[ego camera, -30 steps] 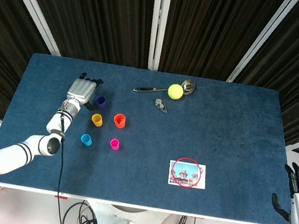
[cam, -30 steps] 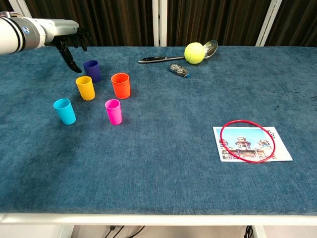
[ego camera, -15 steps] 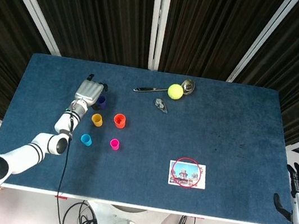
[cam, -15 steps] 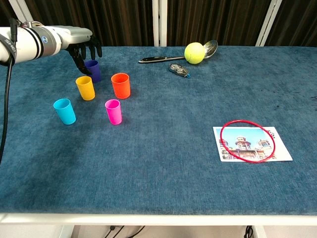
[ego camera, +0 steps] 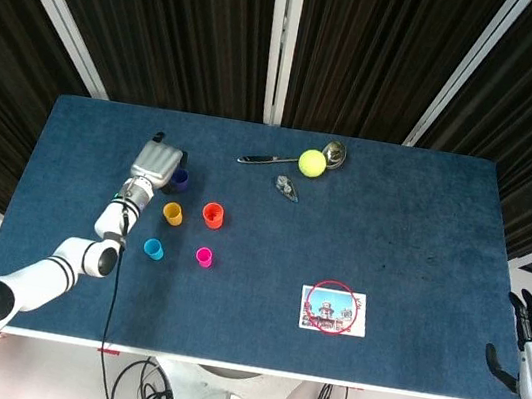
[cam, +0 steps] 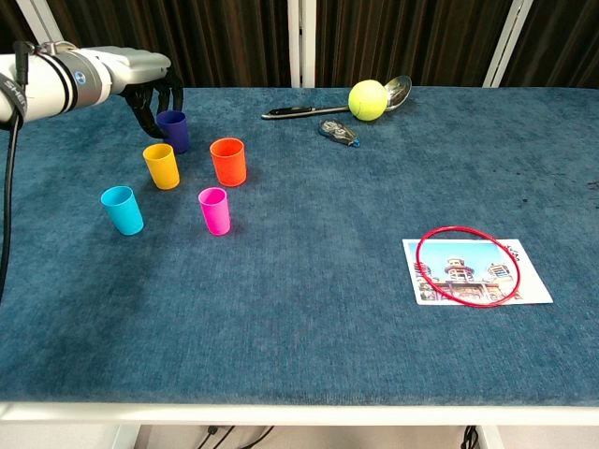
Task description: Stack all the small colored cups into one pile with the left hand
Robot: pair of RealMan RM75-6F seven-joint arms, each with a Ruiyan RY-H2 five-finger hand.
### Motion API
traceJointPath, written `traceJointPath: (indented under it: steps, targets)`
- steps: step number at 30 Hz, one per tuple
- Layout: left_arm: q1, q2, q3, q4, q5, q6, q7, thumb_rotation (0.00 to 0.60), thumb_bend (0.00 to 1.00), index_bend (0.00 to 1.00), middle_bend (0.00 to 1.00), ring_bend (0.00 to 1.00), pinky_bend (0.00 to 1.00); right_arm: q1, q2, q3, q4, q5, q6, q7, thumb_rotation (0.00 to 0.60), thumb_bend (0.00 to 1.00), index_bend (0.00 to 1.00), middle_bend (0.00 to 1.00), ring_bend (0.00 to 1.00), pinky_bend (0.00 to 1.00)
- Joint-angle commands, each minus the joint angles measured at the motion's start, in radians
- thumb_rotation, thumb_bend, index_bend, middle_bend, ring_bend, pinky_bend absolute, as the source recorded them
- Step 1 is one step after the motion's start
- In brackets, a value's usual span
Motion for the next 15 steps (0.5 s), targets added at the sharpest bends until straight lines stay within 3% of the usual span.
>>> traceJointPath:
  steps: [1,8,15]
  targets:
    - [-0.004,0.014,-0.016,-0.030,0.009,0.027,-0.005,0.600,0.26,0.47,0.51,0.55,0.11,0.000,0.001,0.001,-0.001,-0.001,0.000,0.000,0.600,0.33,0.00,0.00,0.00,0.00]
    - [-0.013,0.093,-0.042,-0.186,0.019,0.102,0.040,0.600,0.28,0.48,0.52,0.55,0.11,0.001,0.008,0.004,-0.004,0.000,0.001,0.005,0.600,0.33,0.00,0.00,0.00,0.00]
    - [-0.003,0.223,-0.028,-0.475,-0.041,0.186,0.184,0.600,0.28,0.49,0.54,0.56,0.11,0.003,0.008,0.003,-0.004,-0.006,0.002,0.008,0.600,0.33,0.00,0.00,0.00,0.00]
